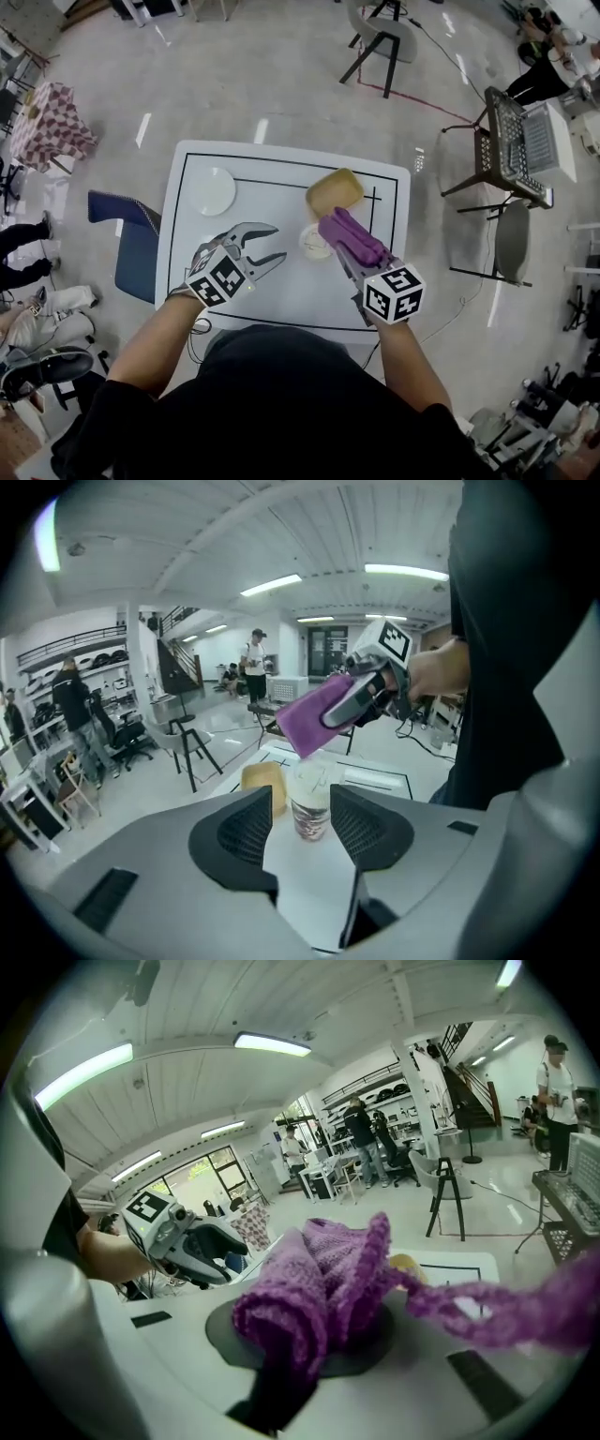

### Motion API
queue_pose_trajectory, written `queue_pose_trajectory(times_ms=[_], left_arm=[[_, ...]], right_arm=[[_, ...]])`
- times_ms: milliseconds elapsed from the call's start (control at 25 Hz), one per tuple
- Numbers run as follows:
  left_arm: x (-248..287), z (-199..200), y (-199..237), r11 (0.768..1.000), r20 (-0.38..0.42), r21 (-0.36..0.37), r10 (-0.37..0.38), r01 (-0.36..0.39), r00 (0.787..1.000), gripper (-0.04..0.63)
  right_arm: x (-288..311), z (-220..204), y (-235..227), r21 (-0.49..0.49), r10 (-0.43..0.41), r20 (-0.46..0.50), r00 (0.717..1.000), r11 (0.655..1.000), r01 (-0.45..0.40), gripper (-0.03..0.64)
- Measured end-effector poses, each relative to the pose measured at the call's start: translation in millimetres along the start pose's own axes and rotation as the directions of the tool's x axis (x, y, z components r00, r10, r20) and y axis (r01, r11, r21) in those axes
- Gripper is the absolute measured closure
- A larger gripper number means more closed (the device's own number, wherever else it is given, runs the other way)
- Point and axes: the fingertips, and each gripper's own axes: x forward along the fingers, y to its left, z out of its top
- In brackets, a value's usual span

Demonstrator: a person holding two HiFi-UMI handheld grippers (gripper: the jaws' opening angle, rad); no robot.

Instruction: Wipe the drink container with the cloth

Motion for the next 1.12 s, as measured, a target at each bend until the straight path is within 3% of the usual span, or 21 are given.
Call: queue_pose_trajectory(times_ms=[160, 400, 720, 920, 1120], left_arm=[[28.0, -16.5, 0.8, 0.998, -0.057, 0.045, -0.050, 0.053, 0.997, 0.334], [61.4, -6.7, -4.2, 0.988, -0.041, 0.120, -0.096, 0.101, 0.995, 0.282], [91.6, -2.7, -10.1, 0.966, -0.003, 0.204, -0.165, 0.162, 0.986, 0.222], [97.4, -0.8, -9.5, 0.964, 0.008, 0.162, -0.217, 0.213, 0.976, 0.224], [99.6, -2.5, -9.3, 0.964, -0.001, 0.125, -0.238, 0.236, 0.971, 0.236]], right_arm=[[22.6, 3.3, 24.7, 0.014, 0.102, -0.005, 0.995, 0.995, -0.102, 0.534], [44.6, 8.0, 47.7, 0.050, 0.222, -0.004, 0.975, 0.974, -0.222, 0.534], [69.0, -12.4, 34.4, 0.162, 0.240, -0.069, 0.968, 0.960, -0.226, 0.535], [75.5, -15.6, 31.5, 0.173, 0.232, -0.104, 0.967, 0.962, -0.212, 0.538], [72.7, -24.5, 18.1, 0.120, 0.151, -0.179, 0.972, 0.984, -0.131, 0.537]])
